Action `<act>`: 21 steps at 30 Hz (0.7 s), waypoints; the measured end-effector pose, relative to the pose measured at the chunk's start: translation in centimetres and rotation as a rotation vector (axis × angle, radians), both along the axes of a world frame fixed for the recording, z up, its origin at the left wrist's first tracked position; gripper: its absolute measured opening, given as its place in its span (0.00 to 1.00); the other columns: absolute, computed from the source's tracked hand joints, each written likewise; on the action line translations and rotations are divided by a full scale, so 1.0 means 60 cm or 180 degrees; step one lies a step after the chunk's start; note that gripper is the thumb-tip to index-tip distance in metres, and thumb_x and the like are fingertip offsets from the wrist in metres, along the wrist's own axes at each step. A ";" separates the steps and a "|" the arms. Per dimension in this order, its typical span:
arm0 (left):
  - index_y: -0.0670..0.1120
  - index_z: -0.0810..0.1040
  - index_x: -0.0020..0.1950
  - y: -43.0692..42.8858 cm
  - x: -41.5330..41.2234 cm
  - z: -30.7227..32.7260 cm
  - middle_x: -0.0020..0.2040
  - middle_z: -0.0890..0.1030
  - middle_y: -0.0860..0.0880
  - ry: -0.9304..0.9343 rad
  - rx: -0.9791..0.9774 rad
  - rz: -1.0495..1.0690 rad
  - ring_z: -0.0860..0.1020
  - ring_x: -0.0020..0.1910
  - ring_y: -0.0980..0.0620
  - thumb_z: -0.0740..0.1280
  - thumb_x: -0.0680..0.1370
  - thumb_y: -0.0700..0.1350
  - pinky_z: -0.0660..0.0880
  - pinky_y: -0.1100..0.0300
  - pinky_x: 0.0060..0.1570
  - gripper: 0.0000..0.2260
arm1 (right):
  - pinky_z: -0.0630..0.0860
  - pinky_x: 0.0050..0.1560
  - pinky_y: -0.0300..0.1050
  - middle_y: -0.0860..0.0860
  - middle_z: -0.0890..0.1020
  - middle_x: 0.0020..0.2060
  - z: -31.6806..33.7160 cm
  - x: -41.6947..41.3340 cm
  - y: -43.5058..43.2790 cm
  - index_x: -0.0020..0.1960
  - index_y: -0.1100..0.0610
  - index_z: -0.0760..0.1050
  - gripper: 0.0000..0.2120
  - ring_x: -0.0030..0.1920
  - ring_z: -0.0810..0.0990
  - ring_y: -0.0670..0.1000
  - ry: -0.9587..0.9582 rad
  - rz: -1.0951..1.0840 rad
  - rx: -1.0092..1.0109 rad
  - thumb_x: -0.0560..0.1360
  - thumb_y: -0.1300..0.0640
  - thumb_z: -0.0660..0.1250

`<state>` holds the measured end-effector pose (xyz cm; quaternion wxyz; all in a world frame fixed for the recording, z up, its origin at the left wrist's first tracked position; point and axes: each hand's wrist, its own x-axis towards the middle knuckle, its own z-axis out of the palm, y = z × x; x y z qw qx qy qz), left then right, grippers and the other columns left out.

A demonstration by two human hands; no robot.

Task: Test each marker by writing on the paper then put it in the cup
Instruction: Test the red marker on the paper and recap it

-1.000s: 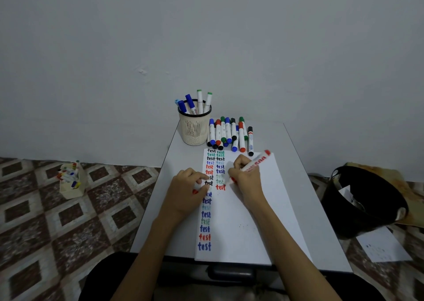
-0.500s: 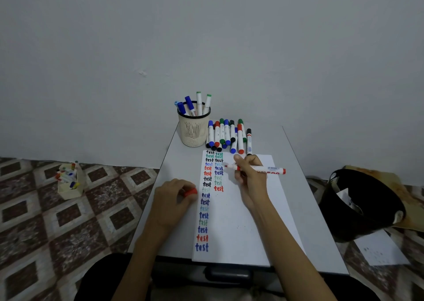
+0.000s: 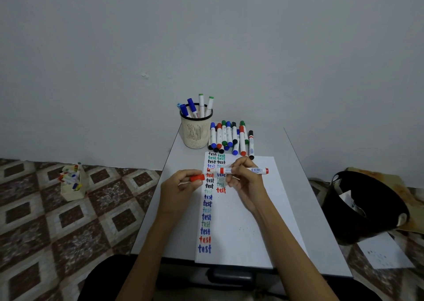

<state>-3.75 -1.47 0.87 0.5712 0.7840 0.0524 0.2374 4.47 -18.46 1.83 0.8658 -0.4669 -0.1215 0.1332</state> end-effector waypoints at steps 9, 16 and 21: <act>0.43 0.81 0.51 -0.003 -0.002 0.003 0.47 0.83 0.50 -0.0147 -0.0074 -0.0015 0.80 0.45 0.62 0.71 0.71 0.37 0.73 0.73 0.42 0.09 | 0.71 0.24 0.39 0.58 0.77 0.30 -0.003 -0.002 0.003 0.36 0.63 0.71 0.04 0.25 0.75 0.51 -0.0196 0.0145 -0.0239 0.66 0.70 0.63; 0.43 0.81 0.51 -0.001 0.001 -0.003 0.45 0.83 0.50 -0.0192 0.0217 -0.0109 0.80 0.43 0.61 0.72 0.71 0.39 0.75 0.72 0.41 0.09 | 0.72 0.25 0.40 0.59 0.78 0.29 -0.002 -0.002 0.005 0.40 0.63 0.71 0.05 0.23 0.74 0.51 -0.0307 0.0320 -0.0572 0.69 0.70 0.67; 0.45 0.81 0.51 0.007 -0.002 -0.001 0.46 0.83 0.52 -0.0243 -0.0128 0.0021 0.79 0.45 0.61 0.72 0.70 0.38 0.73 0.72 0.44 0.10 | 0.82 0.39 0.48 0.65 0.82 0.47 0.004 -0.006 0.004 0.42 0.63 0.73 0.07 0.40 0.84 0.61 -0.0194 0.0478 -0.0561 0.71 0.71 0.69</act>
